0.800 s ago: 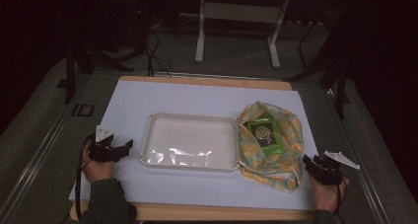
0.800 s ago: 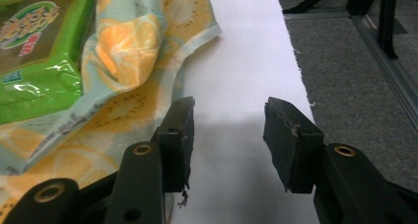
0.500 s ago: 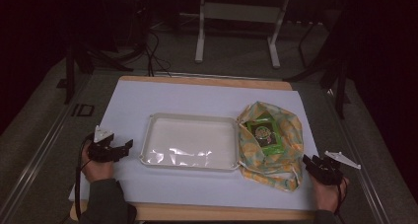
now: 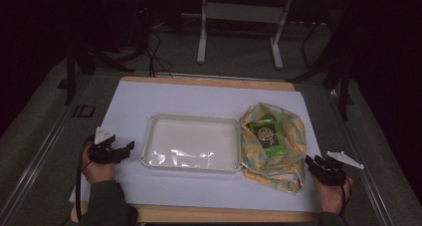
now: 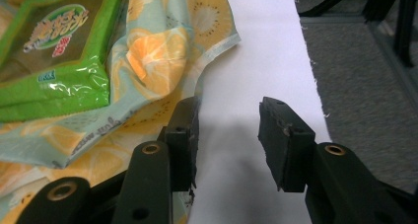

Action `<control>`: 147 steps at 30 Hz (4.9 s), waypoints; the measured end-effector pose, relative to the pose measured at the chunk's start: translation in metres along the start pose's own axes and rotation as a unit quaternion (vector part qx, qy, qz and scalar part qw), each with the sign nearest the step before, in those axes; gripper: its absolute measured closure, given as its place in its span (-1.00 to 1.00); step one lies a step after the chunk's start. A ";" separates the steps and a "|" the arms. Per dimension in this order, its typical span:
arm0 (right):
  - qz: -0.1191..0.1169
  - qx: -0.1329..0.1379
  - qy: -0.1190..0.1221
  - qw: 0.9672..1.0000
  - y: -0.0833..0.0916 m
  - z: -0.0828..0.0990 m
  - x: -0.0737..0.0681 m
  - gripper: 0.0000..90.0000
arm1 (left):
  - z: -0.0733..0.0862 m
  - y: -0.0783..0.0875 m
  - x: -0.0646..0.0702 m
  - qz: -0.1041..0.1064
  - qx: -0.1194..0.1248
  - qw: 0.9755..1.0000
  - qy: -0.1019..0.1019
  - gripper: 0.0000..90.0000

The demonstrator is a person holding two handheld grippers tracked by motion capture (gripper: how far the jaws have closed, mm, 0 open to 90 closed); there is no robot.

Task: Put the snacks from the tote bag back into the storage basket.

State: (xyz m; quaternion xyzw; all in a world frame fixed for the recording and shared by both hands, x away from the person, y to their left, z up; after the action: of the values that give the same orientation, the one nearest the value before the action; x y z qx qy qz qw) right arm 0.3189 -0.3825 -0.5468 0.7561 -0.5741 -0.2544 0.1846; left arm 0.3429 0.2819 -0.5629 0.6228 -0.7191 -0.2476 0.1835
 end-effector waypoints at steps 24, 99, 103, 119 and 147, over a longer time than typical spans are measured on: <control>-0.020 -0.007 0.011 1.000 0.024 -0.031 -0.002 0.38 | 0.000 0.001 0.000 0.002 0.005 1.000 0.002 -0.56; -0.135 -0.102 0.041 0.985 -0.037 -0.065 -0.061 0.24 | 0.000 -0.002 0.001 0.002 -0.010 1.000 -0.005 -0.56; -0.140 -0.103 0.036 0.984 -0.041 -0.065 -0.061 0.22 | 0.000 -0.002 0.001 0.002 -0.010 1.000 -0.005 -0.56; -0.150 -0.131 0.003 0.980 -0.055 -0.060 -0.058 0.14 | 0.000 -0.002 0.001 0.001 -0.012 1.000 -0.005 -0.56; -0.188 -0.197 -0.052 0.961 -0.092 -0.062 -0.057 0.00 | 0.000 -0.003 0.001 0.002 -0.015 1.000 -0.006 -0.56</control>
State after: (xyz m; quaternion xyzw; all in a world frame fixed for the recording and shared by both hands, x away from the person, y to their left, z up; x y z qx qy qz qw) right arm 0.4148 -0.3032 -0.5394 0.7846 -0.3690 -0.4316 0.2489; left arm 0.3451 0.2806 -0.5645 0.6175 -0.7174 -0.2613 0.1891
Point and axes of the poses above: each handheld gripper's, and its own axes: y roughly backward along the jaws, z roughly out of its underside, x roughly to its right, the point moved 4 cm from there along -y, roughly forward along the jaws, and after that the axes turned 9 degrees about -z, right-handed, at the moved point
